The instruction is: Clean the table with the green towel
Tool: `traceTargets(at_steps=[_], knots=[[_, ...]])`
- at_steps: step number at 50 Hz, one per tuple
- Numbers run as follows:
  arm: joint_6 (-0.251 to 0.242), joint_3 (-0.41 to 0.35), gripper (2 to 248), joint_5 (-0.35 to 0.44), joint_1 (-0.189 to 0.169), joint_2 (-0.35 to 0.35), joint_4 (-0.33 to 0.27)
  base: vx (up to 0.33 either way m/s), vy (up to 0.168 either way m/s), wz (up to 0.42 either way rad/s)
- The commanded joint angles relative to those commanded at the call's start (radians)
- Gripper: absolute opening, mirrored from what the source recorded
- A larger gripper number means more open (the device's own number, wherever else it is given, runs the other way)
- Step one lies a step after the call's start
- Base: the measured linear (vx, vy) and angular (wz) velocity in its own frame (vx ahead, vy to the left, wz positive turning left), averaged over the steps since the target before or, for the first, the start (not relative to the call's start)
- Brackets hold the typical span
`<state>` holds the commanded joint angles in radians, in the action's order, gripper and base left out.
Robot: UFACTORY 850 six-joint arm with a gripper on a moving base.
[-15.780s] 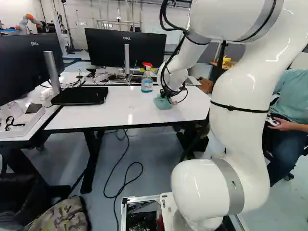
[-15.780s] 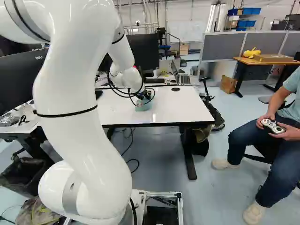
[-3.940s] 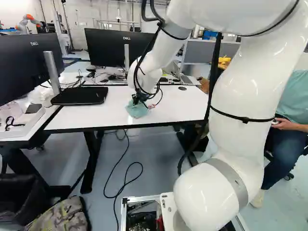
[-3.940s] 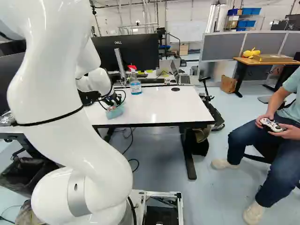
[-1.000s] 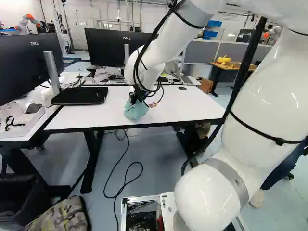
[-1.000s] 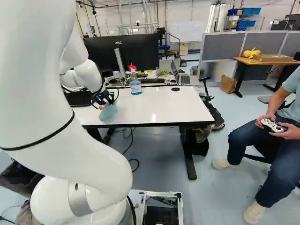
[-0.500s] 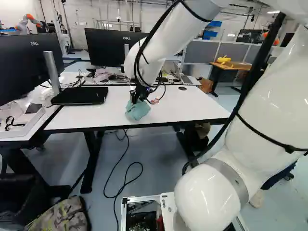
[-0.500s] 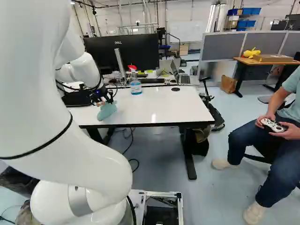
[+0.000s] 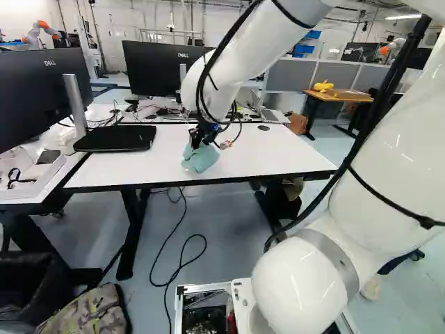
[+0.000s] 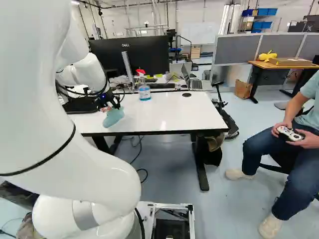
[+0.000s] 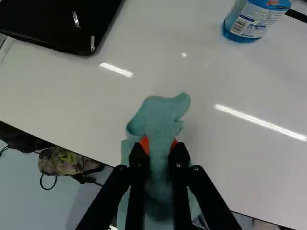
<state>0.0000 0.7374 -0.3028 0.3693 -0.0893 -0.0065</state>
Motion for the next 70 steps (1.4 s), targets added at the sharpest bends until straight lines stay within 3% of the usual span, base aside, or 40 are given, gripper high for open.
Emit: traceTargets(at_steps=[27, 70], knots=[[0.000, -0.037, 57, 0.072, -0.101, -0.039, 0.000, 0.000, 0.000, 0.000], [0.000, -0.036, 57, 0.072, -0.273, -0.037, 0.000, 0.000, 0.000, 0.000]])
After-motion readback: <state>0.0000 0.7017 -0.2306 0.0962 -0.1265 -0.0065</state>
